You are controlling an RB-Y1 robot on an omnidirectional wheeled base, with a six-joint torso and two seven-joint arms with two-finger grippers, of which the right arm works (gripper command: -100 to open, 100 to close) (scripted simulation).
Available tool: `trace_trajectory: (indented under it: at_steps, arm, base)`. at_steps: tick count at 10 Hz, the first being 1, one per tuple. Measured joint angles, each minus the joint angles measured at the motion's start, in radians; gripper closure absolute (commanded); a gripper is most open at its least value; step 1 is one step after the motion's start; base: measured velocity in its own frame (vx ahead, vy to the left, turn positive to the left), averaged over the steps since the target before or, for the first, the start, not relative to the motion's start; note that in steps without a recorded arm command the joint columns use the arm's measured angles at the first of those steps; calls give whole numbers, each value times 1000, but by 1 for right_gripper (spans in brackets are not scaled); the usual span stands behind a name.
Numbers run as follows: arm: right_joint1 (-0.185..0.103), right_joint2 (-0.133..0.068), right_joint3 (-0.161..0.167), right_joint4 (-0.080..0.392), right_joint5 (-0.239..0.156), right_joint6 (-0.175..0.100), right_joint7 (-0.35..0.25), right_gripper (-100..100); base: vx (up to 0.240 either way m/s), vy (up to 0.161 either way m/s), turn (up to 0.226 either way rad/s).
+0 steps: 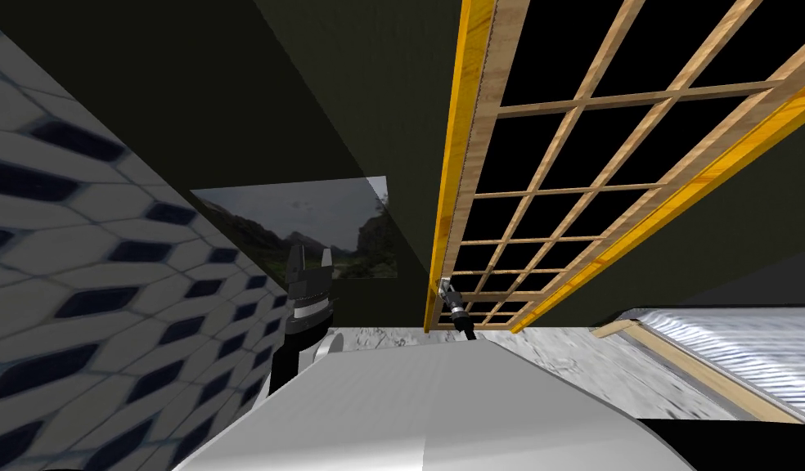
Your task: Pull the door open
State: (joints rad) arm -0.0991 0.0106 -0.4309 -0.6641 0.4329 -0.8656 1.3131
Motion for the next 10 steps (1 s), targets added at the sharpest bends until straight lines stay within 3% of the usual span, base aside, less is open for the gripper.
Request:
trace_trajectory:
  at_steps: [10]
  arm:
    - [12,-39,13,-6,-102,-2,-215,100]
  base:
    - [-40,-2,101]
